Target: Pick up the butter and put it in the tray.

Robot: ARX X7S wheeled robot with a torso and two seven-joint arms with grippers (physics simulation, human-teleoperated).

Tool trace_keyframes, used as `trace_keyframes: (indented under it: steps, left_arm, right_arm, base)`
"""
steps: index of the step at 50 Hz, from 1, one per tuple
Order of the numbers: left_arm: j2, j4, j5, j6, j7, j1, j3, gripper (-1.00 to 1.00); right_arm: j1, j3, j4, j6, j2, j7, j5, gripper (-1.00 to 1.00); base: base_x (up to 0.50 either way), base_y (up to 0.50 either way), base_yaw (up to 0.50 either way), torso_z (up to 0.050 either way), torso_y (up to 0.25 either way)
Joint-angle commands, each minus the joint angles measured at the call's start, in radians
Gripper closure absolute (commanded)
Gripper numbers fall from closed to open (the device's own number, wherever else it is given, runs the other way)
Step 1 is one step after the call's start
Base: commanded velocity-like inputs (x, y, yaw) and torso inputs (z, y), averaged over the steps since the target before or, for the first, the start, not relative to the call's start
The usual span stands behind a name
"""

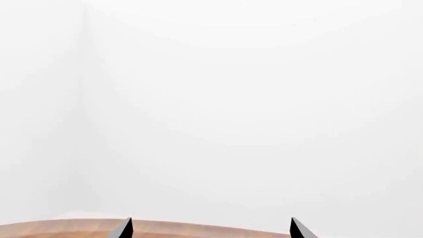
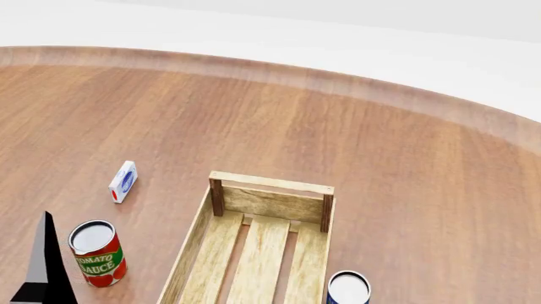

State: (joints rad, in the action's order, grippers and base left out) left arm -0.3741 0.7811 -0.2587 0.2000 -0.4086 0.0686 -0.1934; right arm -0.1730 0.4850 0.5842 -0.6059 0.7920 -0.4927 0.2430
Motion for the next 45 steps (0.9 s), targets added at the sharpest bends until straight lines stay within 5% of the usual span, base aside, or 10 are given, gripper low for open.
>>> trace_keyframes:
  steps: [1, 16, 45]
  left_arm:
    - [-0.004, -0.001, -0.003, 0.000, -0.003, -0.001, -0.002, -1.00]
    - [-0.010, 0.004, -0.008, 0.001, -0.008, -0.002, -0.003, -1.00]
    - [-0.018, 0.009, -0.013, 0.000, -0.018, -0.002, -0.009, -1.00]
  right_arm:
    - [-0.008, 0.017, -0.033, 0.041, -0.010, -0.002, -0.015, 1.00]
    - [-0.011, 0.010, -0.011, 0.040, -0.004, 0.006, -0.008, 1.00]
    - [-0.204, -0.249, 0.438, 0.098, 0.183, 0.131, 0.169, 1.00]
  base:
    - [0.00, 0.00, 0.00, 0.000, 0.000]
    - [0.00, 0.00, 0.00, 0.000, 0.000]
    - [0.00, 0.00, 0.00, 0.000, 0.000]
